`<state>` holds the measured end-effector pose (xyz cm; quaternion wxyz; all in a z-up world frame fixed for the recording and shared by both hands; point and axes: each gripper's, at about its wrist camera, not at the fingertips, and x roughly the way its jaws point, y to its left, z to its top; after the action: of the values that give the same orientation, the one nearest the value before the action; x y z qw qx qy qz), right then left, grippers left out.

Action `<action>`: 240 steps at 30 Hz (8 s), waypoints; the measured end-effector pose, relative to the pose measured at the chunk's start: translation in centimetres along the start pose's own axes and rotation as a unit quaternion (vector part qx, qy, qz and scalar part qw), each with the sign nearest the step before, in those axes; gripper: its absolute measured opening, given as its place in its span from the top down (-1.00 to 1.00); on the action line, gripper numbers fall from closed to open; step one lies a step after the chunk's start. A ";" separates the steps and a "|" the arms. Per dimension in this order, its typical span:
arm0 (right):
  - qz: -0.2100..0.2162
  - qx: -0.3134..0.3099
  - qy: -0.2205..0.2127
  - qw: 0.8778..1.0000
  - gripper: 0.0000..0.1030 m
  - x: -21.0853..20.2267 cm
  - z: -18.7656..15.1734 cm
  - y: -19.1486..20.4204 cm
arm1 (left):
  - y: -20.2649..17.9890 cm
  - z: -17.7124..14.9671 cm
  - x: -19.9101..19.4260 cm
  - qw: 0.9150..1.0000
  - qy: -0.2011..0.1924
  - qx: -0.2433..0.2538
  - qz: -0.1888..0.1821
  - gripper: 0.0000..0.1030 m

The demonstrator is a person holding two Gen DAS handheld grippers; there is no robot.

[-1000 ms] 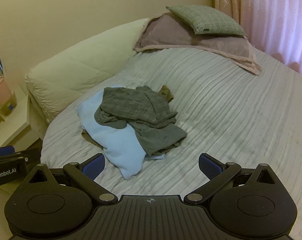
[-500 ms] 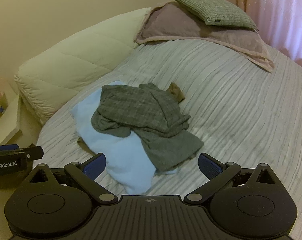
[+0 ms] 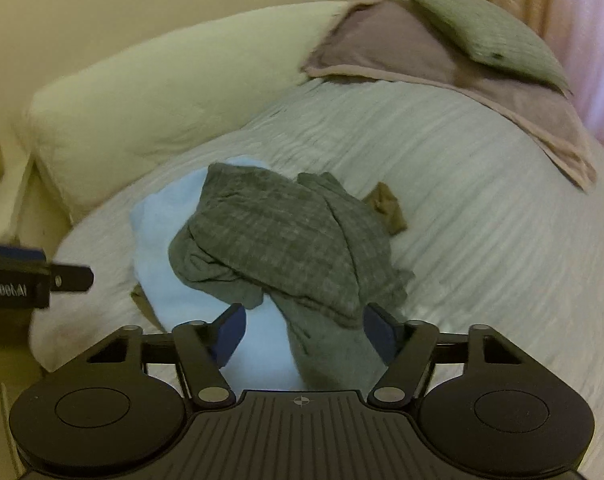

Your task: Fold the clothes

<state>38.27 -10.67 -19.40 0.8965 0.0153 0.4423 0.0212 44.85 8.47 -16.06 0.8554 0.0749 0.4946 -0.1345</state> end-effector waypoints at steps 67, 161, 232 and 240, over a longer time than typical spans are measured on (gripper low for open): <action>0.212 0.311 -0.210 0.902 0.97 -2.9 3.5 -15.0 | -3.4 3.5 4.1 0.999 -0.015 0.015 -0.032 -0.17; -0.225 0.633 0.043 0.740 -0.68 -44.5 -55.4 -21.9 | -47.4 -31.8 -19.0 0.876 0.036 0.431 -0.215 -0.25; -0.314 0.655 -0.221 0.651 0.85 -48.0 -63.7 -19.5 | -59.5 -30.5 -4.3 0.744 0.012 0.518 -0.422 0.86; -0.262 0.464 -0.260 0.805 0.85 -53.1 -54.9 -23.0 | -46.7 -23.8 -12.9 0.813 -0.075 0.383 -0.433 0.86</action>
<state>-37.03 -35.93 -11.75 0.8355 0.3181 0.1366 -0.4266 4.82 -27.77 -16.52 0.6452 0.1642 0.3188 -0.6746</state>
